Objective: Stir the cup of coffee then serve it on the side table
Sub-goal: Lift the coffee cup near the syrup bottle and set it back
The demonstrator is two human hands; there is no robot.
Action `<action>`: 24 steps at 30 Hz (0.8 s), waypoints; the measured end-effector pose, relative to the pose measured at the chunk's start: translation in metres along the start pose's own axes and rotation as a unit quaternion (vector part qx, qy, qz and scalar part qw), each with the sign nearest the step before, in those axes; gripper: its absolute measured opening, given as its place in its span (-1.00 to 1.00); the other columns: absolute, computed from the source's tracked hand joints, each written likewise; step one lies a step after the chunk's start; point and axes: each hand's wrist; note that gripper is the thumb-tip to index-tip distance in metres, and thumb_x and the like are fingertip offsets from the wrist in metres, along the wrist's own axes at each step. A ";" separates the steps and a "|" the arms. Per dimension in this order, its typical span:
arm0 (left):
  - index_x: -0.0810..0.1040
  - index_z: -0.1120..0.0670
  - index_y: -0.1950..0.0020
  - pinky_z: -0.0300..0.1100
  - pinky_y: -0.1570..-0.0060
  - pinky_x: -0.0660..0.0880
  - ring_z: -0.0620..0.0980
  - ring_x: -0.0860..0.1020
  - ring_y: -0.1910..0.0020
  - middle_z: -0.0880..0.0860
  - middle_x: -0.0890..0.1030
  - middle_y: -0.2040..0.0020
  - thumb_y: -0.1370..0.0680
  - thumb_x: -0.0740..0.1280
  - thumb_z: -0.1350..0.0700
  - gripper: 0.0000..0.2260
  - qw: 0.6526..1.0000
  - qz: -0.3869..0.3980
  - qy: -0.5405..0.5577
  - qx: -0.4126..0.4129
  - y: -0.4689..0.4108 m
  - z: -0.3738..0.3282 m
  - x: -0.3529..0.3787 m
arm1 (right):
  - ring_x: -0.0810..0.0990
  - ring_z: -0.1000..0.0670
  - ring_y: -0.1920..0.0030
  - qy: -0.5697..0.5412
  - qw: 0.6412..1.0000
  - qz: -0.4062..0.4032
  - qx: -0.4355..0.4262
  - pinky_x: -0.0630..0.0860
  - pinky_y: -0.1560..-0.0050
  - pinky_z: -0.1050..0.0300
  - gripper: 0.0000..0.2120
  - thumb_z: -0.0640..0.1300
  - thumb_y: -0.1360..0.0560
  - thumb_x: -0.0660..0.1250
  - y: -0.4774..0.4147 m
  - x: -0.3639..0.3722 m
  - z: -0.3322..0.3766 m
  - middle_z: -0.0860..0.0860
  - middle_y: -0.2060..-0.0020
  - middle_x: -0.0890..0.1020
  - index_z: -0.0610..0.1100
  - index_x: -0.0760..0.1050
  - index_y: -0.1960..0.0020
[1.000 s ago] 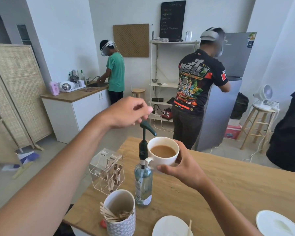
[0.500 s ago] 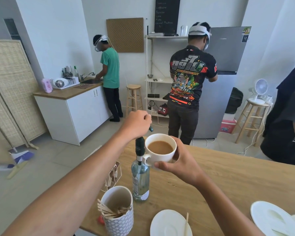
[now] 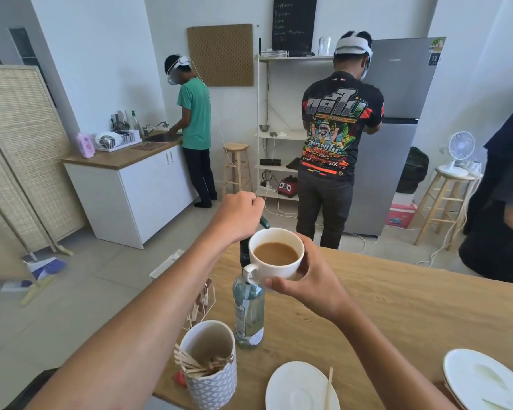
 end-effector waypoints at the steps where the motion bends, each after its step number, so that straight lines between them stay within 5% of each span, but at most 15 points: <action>1: 0.25 0.11 0.35 -0.12 0.39 0.22 0.21 0.67 0.10 0.08 0.40 0.38 -0.66 0.06 0.10 -0.64 1.000 0.000 -0.001 0.003 0.000 0.000 -0.001 | 0.55 0.15 -0.19 0.001 1.000 -0.001 -0.001 0.52 -0.21 0.17 -0.24 0.00 -0.26 0.62 -0.001 0.000 0.000 0.19 -0.13 0.58 0.03 0.33 -0.35; 24: 0.31 0.14 0.36 -0.08 0.33 0.30 0.12 0.45 0.24 0.16 0.49 0.29 -0.65 0.04 0.16 -0.64 1.000 -0.013 -0.012 0.013 -0.005 0.003 0.001 | 0.55 0.21 -0.17 0.010 1.000 0.003 0.000 0.51 -0.17 0.27 -0.21 0.04 -0.24 0.62 -0.010 -0.006 0.003 0.20 -0.14 0.58 0.03 0.32 -0.37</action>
Point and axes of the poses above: each hand's wrist, its own y-axis away from the middle knuckle, its own x-axis out of the palm, z = x × y
